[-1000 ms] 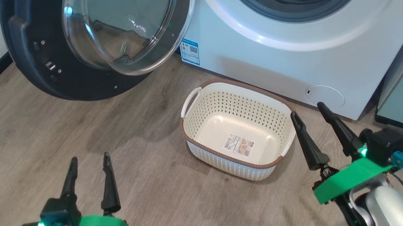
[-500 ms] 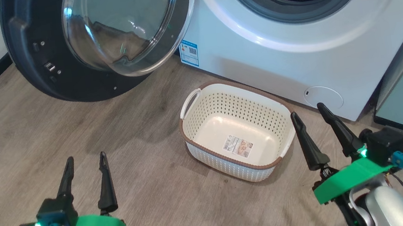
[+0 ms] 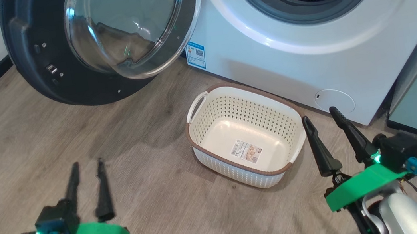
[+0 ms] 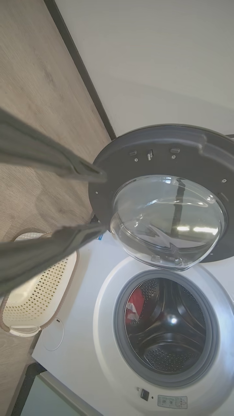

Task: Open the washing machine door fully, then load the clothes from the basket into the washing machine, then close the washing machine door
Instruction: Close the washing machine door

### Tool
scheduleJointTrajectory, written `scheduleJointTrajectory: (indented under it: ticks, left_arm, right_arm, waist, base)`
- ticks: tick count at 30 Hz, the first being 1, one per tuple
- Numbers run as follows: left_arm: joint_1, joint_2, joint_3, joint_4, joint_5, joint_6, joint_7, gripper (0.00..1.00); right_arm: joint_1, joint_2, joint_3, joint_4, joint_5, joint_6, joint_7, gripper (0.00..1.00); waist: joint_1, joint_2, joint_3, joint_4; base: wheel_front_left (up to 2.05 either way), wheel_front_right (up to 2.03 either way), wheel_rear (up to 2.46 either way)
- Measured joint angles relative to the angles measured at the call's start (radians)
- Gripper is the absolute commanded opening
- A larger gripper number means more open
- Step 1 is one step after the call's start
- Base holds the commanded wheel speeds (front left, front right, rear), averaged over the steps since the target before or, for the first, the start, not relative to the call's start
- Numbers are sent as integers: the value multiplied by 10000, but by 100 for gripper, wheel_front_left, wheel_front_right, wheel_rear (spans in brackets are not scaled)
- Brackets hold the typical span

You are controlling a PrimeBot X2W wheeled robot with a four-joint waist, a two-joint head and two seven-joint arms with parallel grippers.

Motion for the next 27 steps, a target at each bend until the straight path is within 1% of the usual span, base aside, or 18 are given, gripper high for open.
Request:
scheduleJointTrajectory:
  ticks: [6, 9, 12, 13, 16, 18, 21, 24, 27]
  left_arm:
    - [-5, -2, 226, -286, -15, -65, 0, 0]
    - [-78, -6, 656, -782, 159, -282, 0, 0]
    - [-414, 35, 1340, -1371, 236, -395, 0, 0]
    - [-414, 35, 1340, -1371, 236, -395, 0, 0]
    - [-1118, 247, 1977, -1778, 255, -502, 0, 0]
    - [-1717, 556, 2504, -1835, 245, -698, 0, 0]
    - [-2752, 1168, 3300, -1825, 213, -959, -2, 0]
    - [-3822, 1964, 3929, -1553, 221, -1210, -10, 0]
    - [-4647, 2761, 4500, -871, 251, -1287, -12, 0]
  right_arm:
    - [81, 0, -140, -155, -111, 0, 0, 100]
    - [79, 0, -198, -282, -410, 0, 0, 100]
    - [63, 0, -23, -330, -805, 0, 0, 100]
    - [63, 0, -23, -330, -805, 0, 0, 100]
    - [-30, -2, 4, -339, -1034, 0, 0, 100]
    - [-209, -17, 17, -355, -1175, 0, 0, 100]
    - [-548, -192, -4, -414, -1321, 0, 0, 100]
    - [-929, -433, -2, -430, -1348, 0, 0, 100]
    - [-1219, -558, -4, -479, -1348, 0, 0, 100]
  waist:
    - [0, 0, 122, 33]
    - [0, 0, 331, 25]
    - [0, 0, 665, -78]
    - [0, 0, 665, -78]
    - [0, 0, 1078, -238]
    - [0, 0, 1368, -360]
    - [0, 0, 1852, -541]
    - [0, 0, 2314, -777]
    - [0, 0, 2675, -1127]
  base:
    - [0, 0, 0]
    - [0, 0, 0]
    - [0, 0, 0]
    - [0, 0, 0]
    - [0, 0, 0]
    - [0, 0, 0]
    - [0, 0, 0]
    - [0, 0, 0]
    - [0, 0, 0]
